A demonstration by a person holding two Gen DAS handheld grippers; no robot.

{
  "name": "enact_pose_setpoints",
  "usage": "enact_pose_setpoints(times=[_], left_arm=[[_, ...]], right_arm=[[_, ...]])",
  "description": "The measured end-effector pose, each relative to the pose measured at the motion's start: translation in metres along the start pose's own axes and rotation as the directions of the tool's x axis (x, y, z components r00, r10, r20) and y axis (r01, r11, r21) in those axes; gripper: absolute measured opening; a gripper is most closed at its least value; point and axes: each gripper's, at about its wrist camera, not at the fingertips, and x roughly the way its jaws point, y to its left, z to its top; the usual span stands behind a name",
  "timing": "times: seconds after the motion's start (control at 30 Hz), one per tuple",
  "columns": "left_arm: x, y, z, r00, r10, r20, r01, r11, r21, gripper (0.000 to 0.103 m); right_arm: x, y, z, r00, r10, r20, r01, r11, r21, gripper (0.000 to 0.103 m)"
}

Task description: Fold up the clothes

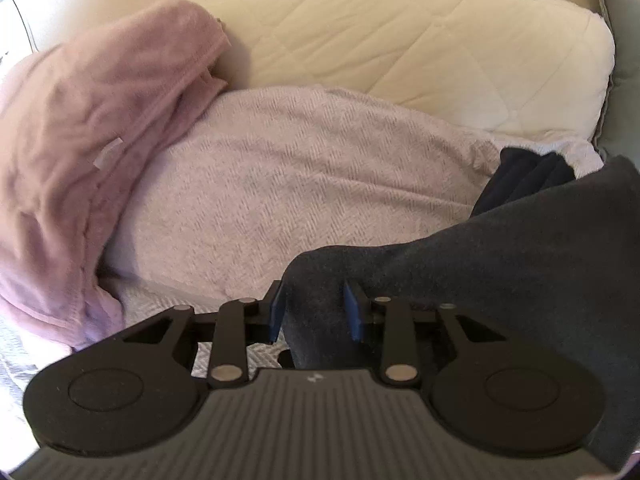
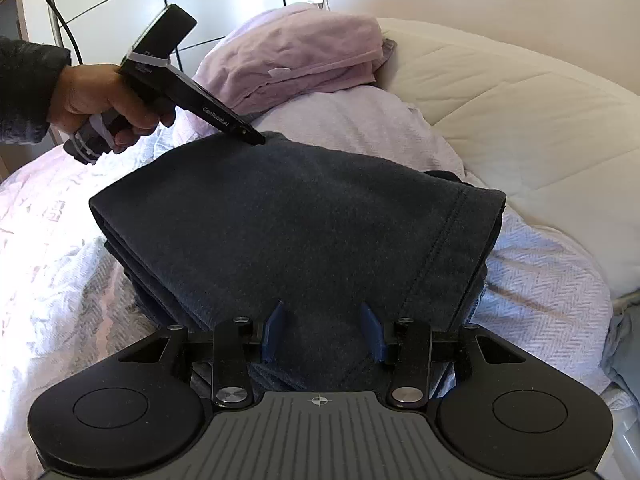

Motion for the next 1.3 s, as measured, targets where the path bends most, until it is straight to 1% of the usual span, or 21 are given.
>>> enact_pose_setpoints(times=[0.13, 0.23, 0.27, 0.3, 0.37, 0.43, 0.5, 0.57, 0.63, 0.67, 0.7, 0.73, 0.83, 0.9, 0.93, 1.0, 1.03, 1.1, 1.17, 1.2, 1.3], left_arm=[[-0.046, -0.003, -0.005, 0.999, 0.021, 0.049, -0.022, 1.0, 0.009, 0.028], [-0.087, -0.018, -0.025, 0.999, -0.018, 0.045, 0.018, 1.0, 0.0, 0.028], [-0.096, -0.026, -0.035, 0.999, -0.037, 0.02, 0.037, 0.999, -0.001, 0.028], [-0.099, -0.034, -0.046, 0.998, -0.057, -0.041, 0.057, 0.998, -0.015, 0.028], [-0.093, -0.047, -0.07, 0.991, -0.079, -0.112, 0.079, 0.997, -0.004, 0.028], [-0.09, -0.053, -0.083, 0.992, -0.069, -0.107, 0.07, 0.998, 0.008, 0.028], [-0.096, -0.051, -0.079, 0.994, -0.063, -0.093, 0.062, 0.998, -0.011, 0.028], [-0.108, -0.049, -0.077, 0.996, -0.057, -0.071, 0.055, 0.998, -0.027, 0.028], [-0.129, -0.053, -0.085, 0.998, -0.051, -0.043, 0.051, 0.999, -0.013, 0.028], [-0.139, -0.056, -0.089, 0.998, -0.049, -0.029, 0.049, 0.999, -0.008, 0.032], [-0.151, -0.06, -0.095, 0.999, -0.051, -0.018, 0.051, 0.999, -0.013, 0.039], [-0.165, -0.063, -0.105, 0.999, -0.052, -0.009, 0.052, 0.998, -0.022, 0.042], [-0.206, -0.073, -0.134, 0.998, -0.052, 0.02, 0.053, 0.997, -0.053, 0.051], [-0.236, -0.081, -0.155, 0.997, -0.045, 0.055, 0.049, 0.996, -0.076, 0.066], [-0.25, -0.084, -0.165, 0.997, -0.042, 0.066, 0.047, 0.995, -0.091, 0.07], [-0.277, -0.09, -0.183, 0.996, -0.041, 0.085, 0.05, 0.993, -0.11, 0.085], [-0.288, -0.093, -0.191, 0.995, -0.035, 0.091, 0.046, 0.992, -0.119, 0.087], [-0.31, -0.098, -0.205, 0.995, -0.03, 0.094, 0.043, 0.989, -0.142, 0.089], [-0.329, -0.101, -0.216, 0.993, -0.056, 0.099, 0.071, 0.984, -0.16, 0.089], [-0.338, -0.103, -0.221, 0.992, -0.068, 0.107, 0.085, 0.983, -0.163, 0.089], [-0.362, -0.117, -0.231, 0.988, -0.075, 0.132, 0.092, 0.988, -0.128, 0.089]], right_arm=[[-0.002, -0.006, 0.004, 1.0, 0.02, -0.013, -0.02, 1.0, 0.022, 0.046], [-0.005, -0.007, 0.005, 1.0, 0.02, -0.016, -0.019, 0.999, 0.041, 0.046], [-0.006, -0.006, 0.005, 1.0, 0.017, -0.016, -0.016, 0.999, 0.049, 0.046], [-0.007, -0.006, 0.005, 1.0, 0.014, -0.016, -0.013, 0.998, 0.058, 0.046], [-0.008, -0.005, 0.004, 1.0, 0.005, -0.014, -0.004, 0.997, 0.071, 0.046], [-0.007, -0.003, 0.005, 1.0, -0.005, -0.013, 0.006, 0.997, 0.076, 0.046], [-0.01, 0.003, 0.007, 1.0, -0.022, -0.018, 0.023, 0.996, 0.082, 0.046], [-0.022, 0.012, 0.008, 0.998, -0.064, -0.008, 0.064, 0.993, 0.099, 0.047], [-0.041, 0.026, 0.002, 0.995, -0.104, 0.003, 0.103, 0.987, 0.123, 0.05], [-0.051, 0.034, -0.002, 0.992, -0.126, 0.005, 0.124, 0.983, 0.137, 0.059], [-0.063, 0.044, -0.008, 0.988, -0.153, 0.001, 0.151, 0.977, 0.15, 0.066], [-0.075, 0.056, -0.016, 0.983, -0.181, -0.002, 0.179, 0.969, 0.168, 0.074], [-0.111, 0.099, -0.043, 0.967, -0.254, -0.01, 0.249, 0.938, 0.24, 0.076], [-0.131, 0.13, -0.061, 0.955, -0.296, -0.029, 0.291, 0.907, 0.304, 0.077], [-0.141, 0.145, -0.069, 0.948, -0.317, -0.04, 0.311, 0.89, 0.334, 0.077], [-0.159, 0.176, -0.083, 0.939, -0.339, -0.053, 0.331, 0.854, 0.4, 0.079], [-0.169, 0.192, -0.089, 0.938, -0.343, -0.054, 0.332, 0.84, 0.429, 0.081], [-0.183, 0.219, -0.096, 0.933, -0.356, -0.06, 0.344, 0.824, 0.45, 0.082], [-0.196, 0.241, -0.098, 0.922, -0.38, -0.073, 0.368, 0.805, 0.465, 0.083], [-0.202, 0.25, -0.097, 0.921, -0.383, -0.073, 0.369, 0.799, 0.475, 0.083], [-0.22, 0.27, -0.093, 0.924, -0.378, -0.061, 0.357, 0.793, 0.493, 0.084]])
